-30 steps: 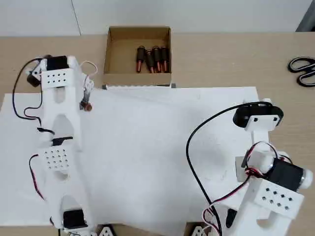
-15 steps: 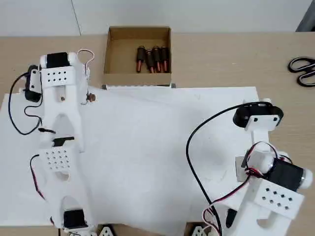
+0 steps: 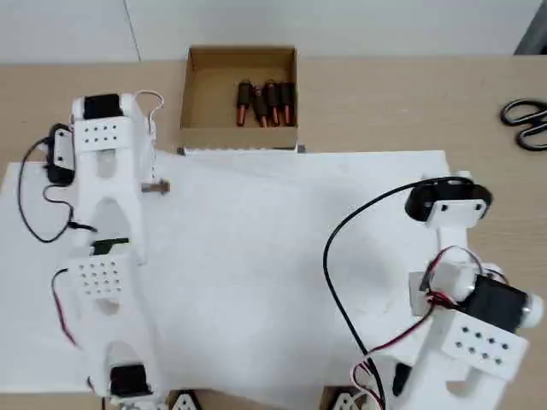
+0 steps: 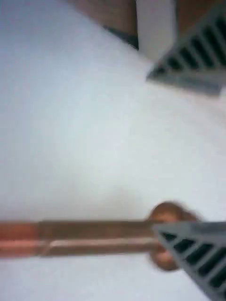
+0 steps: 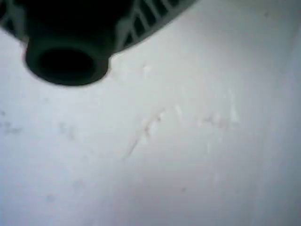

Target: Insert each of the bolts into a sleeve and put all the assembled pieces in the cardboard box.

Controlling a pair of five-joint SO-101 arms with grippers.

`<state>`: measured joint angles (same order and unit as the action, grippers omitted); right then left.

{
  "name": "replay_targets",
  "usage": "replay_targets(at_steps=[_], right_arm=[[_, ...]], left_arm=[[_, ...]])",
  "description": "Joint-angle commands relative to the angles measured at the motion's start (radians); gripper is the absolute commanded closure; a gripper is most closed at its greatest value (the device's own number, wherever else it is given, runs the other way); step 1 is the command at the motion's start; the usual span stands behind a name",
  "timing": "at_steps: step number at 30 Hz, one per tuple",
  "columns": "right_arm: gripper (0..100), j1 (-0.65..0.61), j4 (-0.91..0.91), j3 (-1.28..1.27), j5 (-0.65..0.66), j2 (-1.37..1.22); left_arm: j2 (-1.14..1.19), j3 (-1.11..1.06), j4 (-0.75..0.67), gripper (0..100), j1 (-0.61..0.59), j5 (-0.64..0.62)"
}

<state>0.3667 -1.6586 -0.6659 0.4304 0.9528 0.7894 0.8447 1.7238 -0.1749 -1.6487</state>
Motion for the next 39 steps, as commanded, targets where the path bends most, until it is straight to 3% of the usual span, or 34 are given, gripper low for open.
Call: replay_targets(at_steps=[1, 11, 16, 23, 29, 35, 39], right_arm=[[99.5, 0.007, 0.018, 0.005, -0.008, 0.015], [99.5, 0.007, 0.018, 0.003, -0.008, 0.015], [99.5, 0.007, 0.021, -0.012, 0.008, 0.015], [99.5, 0.007, 0.021, -0.017, 0.009, 0.015], [99.5, 0.007, 0.021, -0.017, 0.009, 0.015], [99.5, 0.007, 0.021, -0.017, 0.009, 0.015], [99.5, 0.007, 0.021, -0.017, 0.009, 0.015]], left_arm=[[-0.068, 0.01, 0.028, 70, 0.021, 0.002], [-0.207, 0.042, 0.029, 70, 0.028, 0.265], [-0.359, 0.031, 0.029, 70, 0.038, 0.473], [-0.468, -0.148, 0.029, 70, 0.038, 0.732], [-0.534, -0.366, 0.029, 70, 0.032, 1.022], [-0.543, -0.458, 0.031, 70, 0.032, 1.41], [-0.549, -0.544, 0.031, 76, 0.032, 1.703]])
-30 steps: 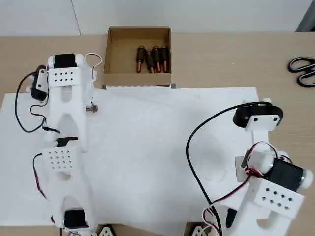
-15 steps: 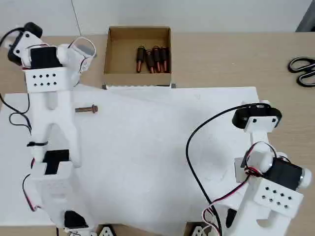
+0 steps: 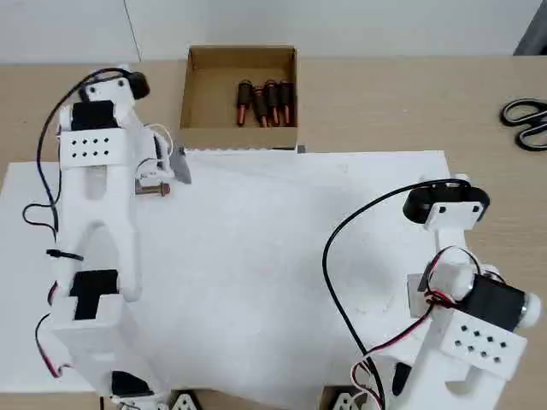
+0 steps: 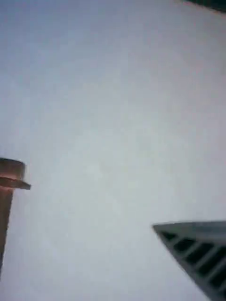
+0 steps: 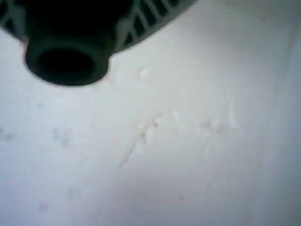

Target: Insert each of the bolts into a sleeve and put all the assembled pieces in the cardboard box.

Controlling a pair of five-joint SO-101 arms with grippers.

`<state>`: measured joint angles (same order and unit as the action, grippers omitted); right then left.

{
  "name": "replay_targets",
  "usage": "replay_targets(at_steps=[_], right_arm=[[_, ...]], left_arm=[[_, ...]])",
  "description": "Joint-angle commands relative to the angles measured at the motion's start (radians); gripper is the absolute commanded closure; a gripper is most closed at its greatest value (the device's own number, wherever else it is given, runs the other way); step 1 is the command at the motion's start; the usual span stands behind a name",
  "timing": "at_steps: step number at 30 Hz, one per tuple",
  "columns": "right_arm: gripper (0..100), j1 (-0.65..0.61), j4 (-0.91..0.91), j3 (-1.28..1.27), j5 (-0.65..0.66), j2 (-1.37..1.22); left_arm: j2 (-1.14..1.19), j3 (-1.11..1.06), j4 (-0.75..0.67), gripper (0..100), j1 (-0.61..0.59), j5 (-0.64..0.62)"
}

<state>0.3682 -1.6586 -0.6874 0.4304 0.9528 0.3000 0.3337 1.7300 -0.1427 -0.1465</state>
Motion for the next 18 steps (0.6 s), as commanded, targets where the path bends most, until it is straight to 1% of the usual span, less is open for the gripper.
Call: replay_targets(at_steps=[1, 2, 6, 9, 15, 16, 18], right_arm=[[99.5, 0.005, 0.021, 0.005, 0.009, 0.015], [99.5, 0.005, 0.021, 0.005, 0.009, 0.015], [99.5, 0.005, 0.021, 0.005, 0.009, 0.015], [99.5, 0.004, 0.021, 0.003, 0.009, 0.015], [99.5, 0.004, 0.021, -0.041, 0.026, 0.015], [99.5, 0.004, 0.021, -0.061, 0.041, 0.019], [99.5, 0.007, 0.018, -0.094, 0.063, 0.022]], left_arm=[[-0.06, -0.039, 0.023, 77, -0.002, 0.276], [-0.06, -0.042, 0.023, 78, -0.003, 0.342], [-0.06, -0.041, 0.023, 80, -0.008, 0.514], [-0.057, -0.024, 0.014, 80, -0.005, 0.703], [-0.055, 0.004, -0.066, 80, -0.021, 1.077], [-0.054, 0.004, -0.08, 80, -0.021, 1.129], [-0.049, 0.002, -0.126, 80, -0.026, 1.189]])
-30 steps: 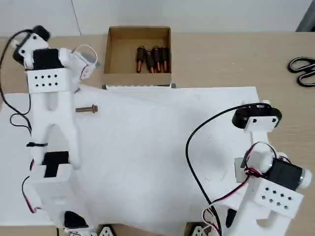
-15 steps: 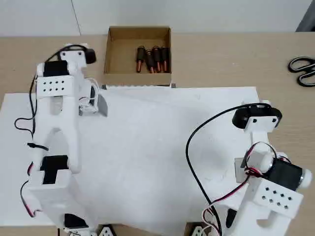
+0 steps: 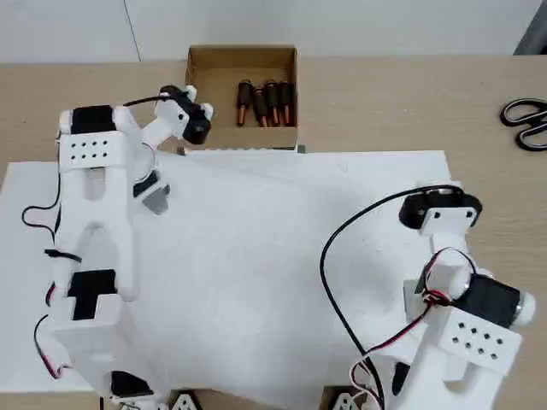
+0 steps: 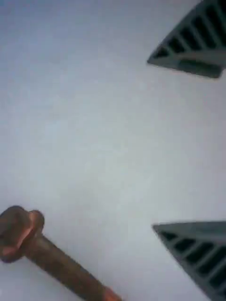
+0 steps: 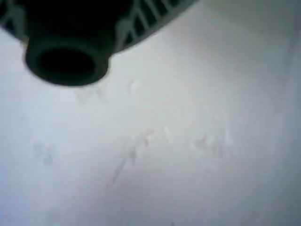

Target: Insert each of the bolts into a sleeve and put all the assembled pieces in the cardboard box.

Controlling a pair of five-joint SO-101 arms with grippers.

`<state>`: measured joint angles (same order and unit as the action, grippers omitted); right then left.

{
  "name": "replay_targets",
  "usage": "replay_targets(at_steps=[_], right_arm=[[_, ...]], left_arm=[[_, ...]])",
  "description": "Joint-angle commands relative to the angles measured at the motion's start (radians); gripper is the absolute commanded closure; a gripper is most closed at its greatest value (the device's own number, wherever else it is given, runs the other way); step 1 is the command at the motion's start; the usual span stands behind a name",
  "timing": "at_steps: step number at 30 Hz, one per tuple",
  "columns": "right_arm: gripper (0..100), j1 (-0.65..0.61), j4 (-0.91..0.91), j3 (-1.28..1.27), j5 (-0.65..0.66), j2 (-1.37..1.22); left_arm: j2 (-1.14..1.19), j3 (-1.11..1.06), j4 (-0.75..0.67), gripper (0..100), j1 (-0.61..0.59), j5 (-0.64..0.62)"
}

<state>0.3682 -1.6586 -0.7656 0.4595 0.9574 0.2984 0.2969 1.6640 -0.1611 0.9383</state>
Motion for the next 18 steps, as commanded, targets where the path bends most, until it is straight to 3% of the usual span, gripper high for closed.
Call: replay_targets(at_steps=[1, 9, 18], right_arm=[[99.5, 0.007, 0.015, -0.017, 0.037, 0.018], [99.5, 0.002, 0.021, 0.014, 0.031, 0.019], [99.5, 0.002, 0.018, 0.012, 0.031, 0.019]], left_arm=[[-0.046, 0.035, -0.087, 80, -0.009, 0.126], [0.049, 0.041, -0.186, 80, -0.037, 0.345], [0.206, 0.157, -0.195, 80, -0.04, 0.414]])
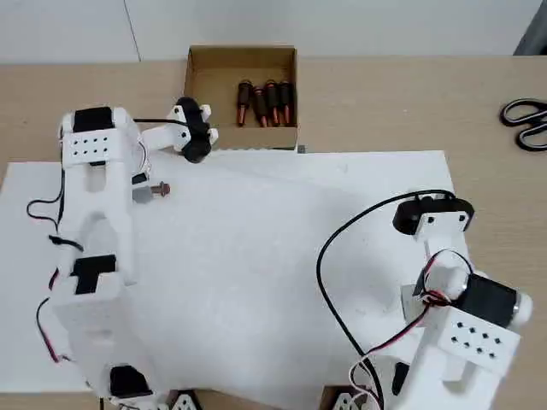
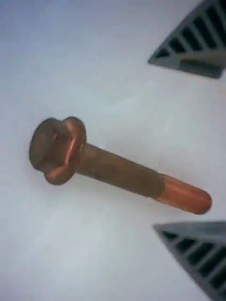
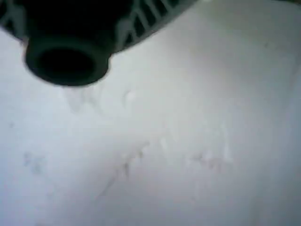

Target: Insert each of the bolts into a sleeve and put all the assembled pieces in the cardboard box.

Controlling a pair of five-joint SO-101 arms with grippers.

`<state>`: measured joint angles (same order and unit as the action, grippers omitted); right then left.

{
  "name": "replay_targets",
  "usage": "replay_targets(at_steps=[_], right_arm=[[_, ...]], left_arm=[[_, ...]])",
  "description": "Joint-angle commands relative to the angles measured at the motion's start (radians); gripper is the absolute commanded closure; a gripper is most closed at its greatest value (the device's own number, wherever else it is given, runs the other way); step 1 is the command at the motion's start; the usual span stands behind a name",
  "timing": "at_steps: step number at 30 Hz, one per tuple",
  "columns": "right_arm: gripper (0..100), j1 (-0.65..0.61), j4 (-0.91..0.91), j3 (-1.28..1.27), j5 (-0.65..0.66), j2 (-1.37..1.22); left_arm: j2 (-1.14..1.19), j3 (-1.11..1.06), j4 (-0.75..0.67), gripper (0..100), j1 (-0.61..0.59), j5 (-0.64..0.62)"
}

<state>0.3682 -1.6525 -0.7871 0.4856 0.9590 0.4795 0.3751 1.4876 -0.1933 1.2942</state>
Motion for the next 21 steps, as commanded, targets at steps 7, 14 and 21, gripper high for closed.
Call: replay_targets(at_steps=[7, 14, 21], right_arm=[[99.5, 0.002, 0.01, 0.032, 0.005, 0.018], [99.5, 0.002, 0.01, 0.031, 0.005, 0.018], [99.5, 0.002, 0.013, 0.029, 0.005, 0.018]], left_arm=[[0.212, 0.315, 0.054, 80, -0.003, 0.058], [0.388, 0.532, 0.204, 80, -0.005, 0.058], [0.508, 0.645, 0.258, 84, -0.009, 0.054]])
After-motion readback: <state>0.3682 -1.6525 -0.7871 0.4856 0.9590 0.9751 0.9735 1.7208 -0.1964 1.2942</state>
